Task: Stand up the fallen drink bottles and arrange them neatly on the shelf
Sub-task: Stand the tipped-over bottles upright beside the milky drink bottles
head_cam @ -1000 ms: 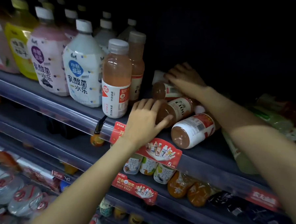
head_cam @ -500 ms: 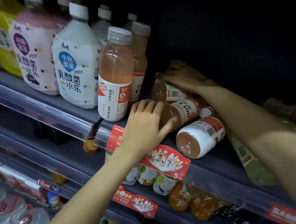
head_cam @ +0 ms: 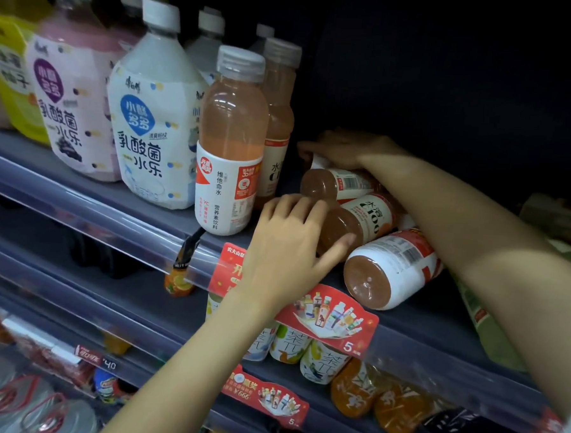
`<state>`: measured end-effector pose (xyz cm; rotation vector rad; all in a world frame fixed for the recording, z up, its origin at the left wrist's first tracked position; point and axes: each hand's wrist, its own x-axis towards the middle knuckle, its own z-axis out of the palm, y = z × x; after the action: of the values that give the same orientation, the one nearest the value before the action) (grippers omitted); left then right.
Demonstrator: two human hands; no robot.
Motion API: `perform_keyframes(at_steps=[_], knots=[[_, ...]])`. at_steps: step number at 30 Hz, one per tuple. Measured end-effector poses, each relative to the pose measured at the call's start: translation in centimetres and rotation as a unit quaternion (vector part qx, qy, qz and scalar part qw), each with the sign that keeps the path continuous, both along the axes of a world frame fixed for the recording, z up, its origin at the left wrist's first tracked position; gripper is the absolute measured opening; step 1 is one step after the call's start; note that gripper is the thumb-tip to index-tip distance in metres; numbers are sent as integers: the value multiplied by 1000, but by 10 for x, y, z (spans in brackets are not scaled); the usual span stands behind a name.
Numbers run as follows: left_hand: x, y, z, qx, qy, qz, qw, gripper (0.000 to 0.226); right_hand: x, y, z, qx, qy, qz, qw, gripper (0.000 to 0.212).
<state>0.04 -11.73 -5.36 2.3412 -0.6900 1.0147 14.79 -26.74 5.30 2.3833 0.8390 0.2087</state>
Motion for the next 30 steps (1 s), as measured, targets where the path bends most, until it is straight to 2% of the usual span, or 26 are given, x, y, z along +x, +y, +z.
perform_keyframes(at_steps=[2,4,7,10,13,16,18,19,22,23,26,28,30], knots=[[1,0,0,3,-7,2,1000,49,-6,0,2,-11,-6,-4,1000,47],[1,0,0,4,-10,4,1000,49,-16,-7,4,58,12,-56,997,42],[1,0,0,7,-12,6,1000,47,-32,-14,8,134,-38,-91,986,51],[1,0,-2,5,-6,7,1000,47,-53,-16,9,133,-103,-46,985,58],[0,0,-1,-10,8,4,1000,48,-80,-14,9,145,-126,-16,981,64],[-8,3,8,-110,88,-64,988,50,-109,-16,6,146,-196,86,966,57],[-7,3,16,-240,192,-123,943,51,-126,-18,1,163,-244,151,944,44],[-6,2,23,-310,248,-136,908,52,-134,-17,-2,175,-256,178,934,39],[3,2,49,-484,425,-196,740,47,-149,-15,-14,199,-292,224,908,34],[5,3,57,-493,460,-218,706,47,-153,-15,-15,209,-298,232,902,38],[11,1,67,-478,494,-249,683,46,-158,-18,-10,169,-269,286,904,49],[12,-2,68,-520,502,-256,642,41,-157,-23,-7,113,-218,306,920,46],[14,-5,66,-545,492,-258,628,49,-159,-32,-4,143,-149,279,938,45]])
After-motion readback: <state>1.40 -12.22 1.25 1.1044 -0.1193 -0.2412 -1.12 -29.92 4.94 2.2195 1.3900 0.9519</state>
